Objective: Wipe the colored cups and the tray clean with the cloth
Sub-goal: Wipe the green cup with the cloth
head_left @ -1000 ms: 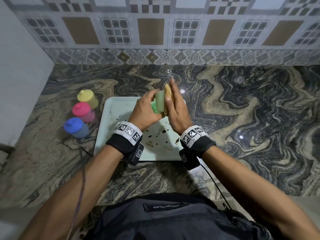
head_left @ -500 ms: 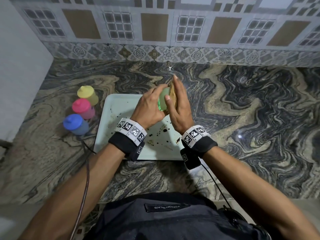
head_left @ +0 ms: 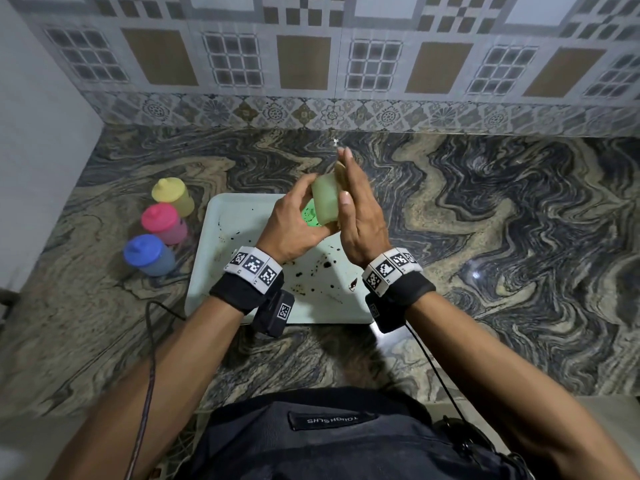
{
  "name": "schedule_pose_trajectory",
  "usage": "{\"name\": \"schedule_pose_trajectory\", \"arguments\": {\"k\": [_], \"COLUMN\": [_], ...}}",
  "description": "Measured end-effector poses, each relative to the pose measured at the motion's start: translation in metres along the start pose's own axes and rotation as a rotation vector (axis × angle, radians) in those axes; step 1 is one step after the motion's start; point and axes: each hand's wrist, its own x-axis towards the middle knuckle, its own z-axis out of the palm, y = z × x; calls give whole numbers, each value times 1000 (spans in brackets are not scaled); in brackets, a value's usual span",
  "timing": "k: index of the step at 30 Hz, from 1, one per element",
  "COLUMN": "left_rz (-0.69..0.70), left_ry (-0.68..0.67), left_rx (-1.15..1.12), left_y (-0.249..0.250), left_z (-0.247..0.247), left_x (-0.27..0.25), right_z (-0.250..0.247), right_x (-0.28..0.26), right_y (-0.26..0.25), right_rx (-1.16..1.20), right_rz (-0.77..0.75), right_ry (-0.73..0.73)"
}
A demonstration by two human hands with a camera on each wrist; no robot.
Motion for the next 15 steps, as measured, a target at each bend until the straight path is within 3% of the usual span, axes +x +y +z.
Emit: {"name": "schedule_pose_trajectory", "arguments": {"k": [3, 6, 8, 12, 15], "left_rz": [151, 212, 171, -53, -26], "left_ry": [49, 43, 28, -20, -60], "left_rx": [258, 290, 185, -158, -24], "left_y": [10, 15, 14, 10, 16], "left_z": [-2, -4, -4, -3, -3], "left_x": [4, 5, 4, 0, 2], "right_z": [-2, -2, -4, -8, -6], "right_x": [0, 1, 0, 0, 1], "right_y": [2, 7, 8, 8, 4], "right_rx": [-100, -99, -67, -2, -31], "right_rz": [-77, -91, -72, -20, -38], "right_ry": [-12, 12, 32, 34, 9]}}
